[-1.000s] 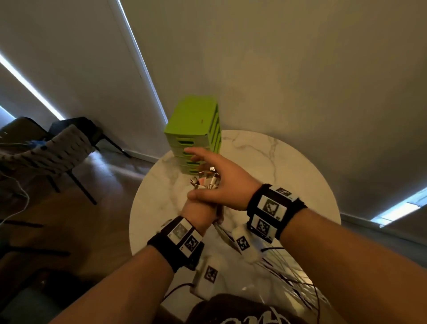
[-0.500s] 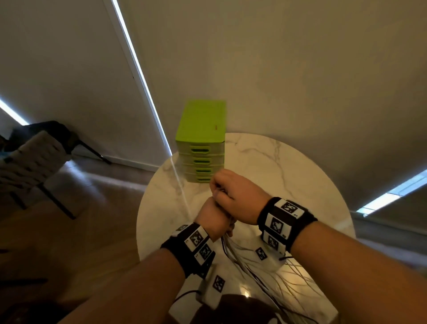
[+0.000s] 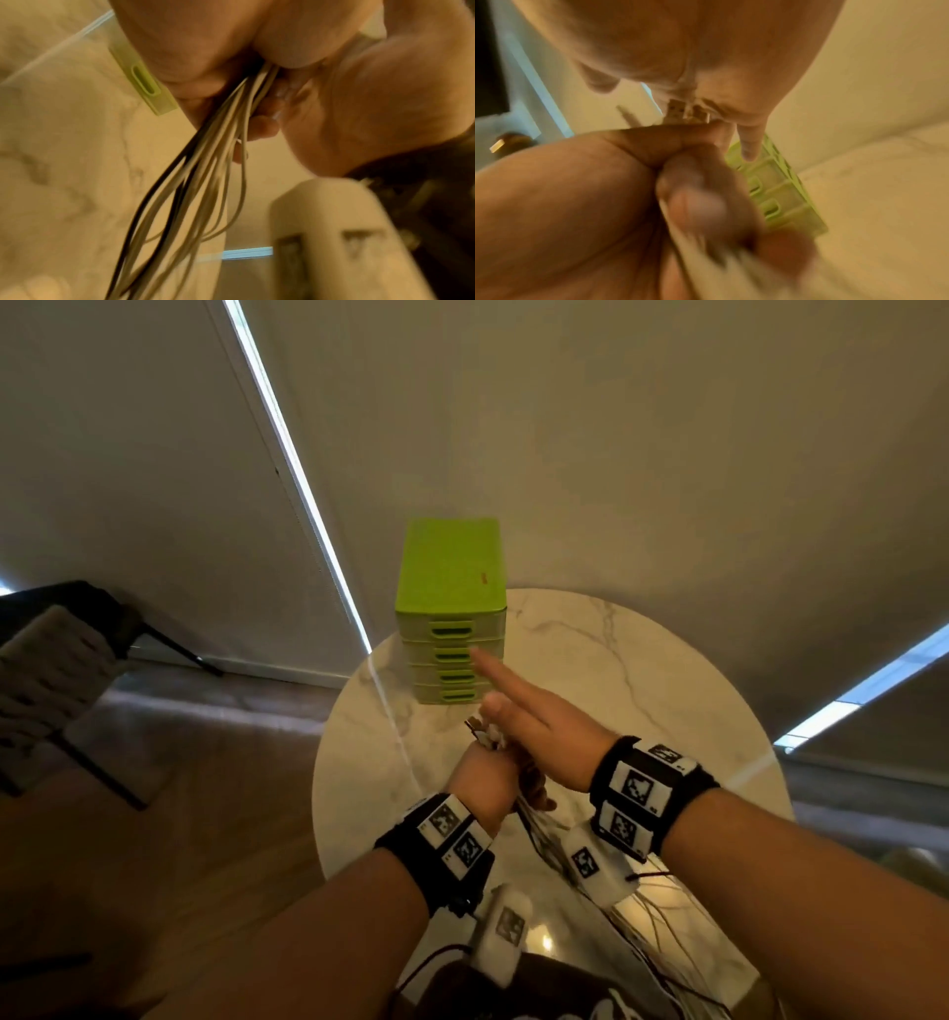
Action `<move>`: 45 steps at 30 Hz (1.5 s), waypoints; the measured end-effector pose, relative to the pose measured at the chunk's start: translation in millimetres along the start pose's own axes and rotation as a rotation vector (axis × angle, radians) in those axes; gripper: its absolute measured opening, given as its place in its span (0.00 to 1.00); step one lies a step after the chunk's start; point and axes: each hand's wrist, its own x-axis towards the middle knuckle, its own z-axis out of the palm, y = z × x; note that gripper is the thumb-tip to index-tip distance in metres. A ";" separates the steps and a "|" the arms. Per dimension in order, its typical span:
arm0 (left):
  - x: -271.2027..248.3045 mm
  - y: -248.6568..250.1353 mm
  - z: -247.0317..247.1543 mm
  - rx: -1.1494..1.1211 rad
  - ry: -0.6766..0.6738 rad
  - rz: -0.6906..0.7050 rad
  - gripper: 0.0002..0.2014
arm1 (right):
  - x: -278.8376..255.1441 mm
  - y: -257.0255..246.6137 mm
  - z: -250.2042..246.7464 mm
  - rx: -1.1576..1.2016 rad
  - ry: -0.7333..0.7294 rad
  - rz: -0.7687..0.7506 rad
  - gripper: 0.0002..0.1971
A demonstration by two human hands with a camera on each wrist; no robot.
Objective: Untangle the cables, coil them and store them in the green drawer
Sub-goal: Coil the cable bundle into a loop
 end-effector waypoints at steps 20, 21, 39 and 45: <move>9.4 20.4 -62.1 -0.706 0.033 -0.038 0.29 | -57.1 121.2 -46.8 -0.774 -0.008 0.740 0.22; 10.8 22.2 -62.5 -0.723 0.037 -0.021 0.29 | -46.7 113.7 -60.5 -0.823 0.044 0.717 0.21; 21.6 39.9 -46.5 -0.865 0.351 0.194 0.25 | -26.4 139.3 -30.5 -0.658 -0.351 0.554 0.34; 17.9 27.3 -0.1 -0.780 0.377 0.181 0.24 | -0.5 82.4 -25.6 -0.347 -0.181 0.032 0.55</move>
